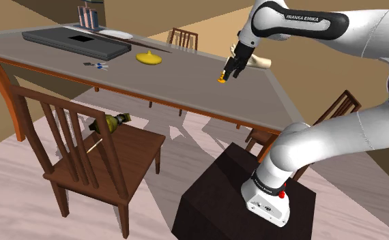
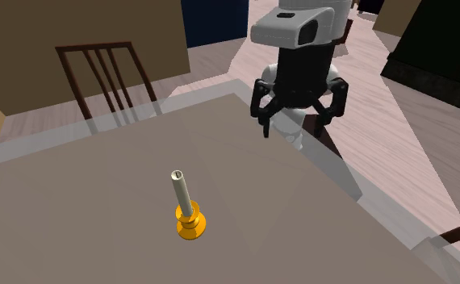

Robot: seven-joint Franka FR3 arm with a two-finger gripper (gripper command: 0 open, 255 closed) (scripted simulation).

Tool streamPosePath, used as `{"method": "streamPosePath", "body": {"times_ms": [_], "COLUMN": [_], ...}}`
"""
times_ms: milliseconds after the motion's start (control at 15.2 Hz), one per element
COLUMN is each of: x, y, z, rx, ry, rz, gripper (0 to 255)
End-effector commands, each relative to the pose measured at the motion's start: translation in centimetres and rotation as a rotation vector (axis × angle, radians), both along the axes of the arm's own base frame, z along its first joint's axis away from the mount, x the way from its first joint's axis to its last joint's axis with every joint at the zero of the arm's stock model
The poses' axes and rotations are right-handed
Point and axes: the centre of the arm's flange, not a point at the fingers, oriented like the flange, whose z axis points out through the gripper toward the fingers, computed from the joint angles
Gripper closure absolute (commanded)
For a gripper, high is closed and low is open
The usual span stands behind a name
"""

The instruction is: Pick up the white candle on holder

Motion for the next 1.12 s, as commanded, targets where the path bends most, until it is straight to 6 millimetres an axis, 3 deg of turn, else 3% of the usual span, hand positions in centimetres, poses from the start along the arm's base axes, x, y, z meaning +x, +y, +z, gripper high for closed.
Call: {"method": "streamPosePath", "body": {"times_ms": [0, 924, 1056], "x": [0.6, 6.5, 6.8], "y": [-1.9, -16.5, -17.2], "z": [0.0, 0.1, -0.3], "rx": [-0.011, -0.079, -0.082], "ry": [-0.038, -0.282, -0.295], "rz": [-0.005, -0.041, -0.043], "gripper": [0, 0, 0]}}
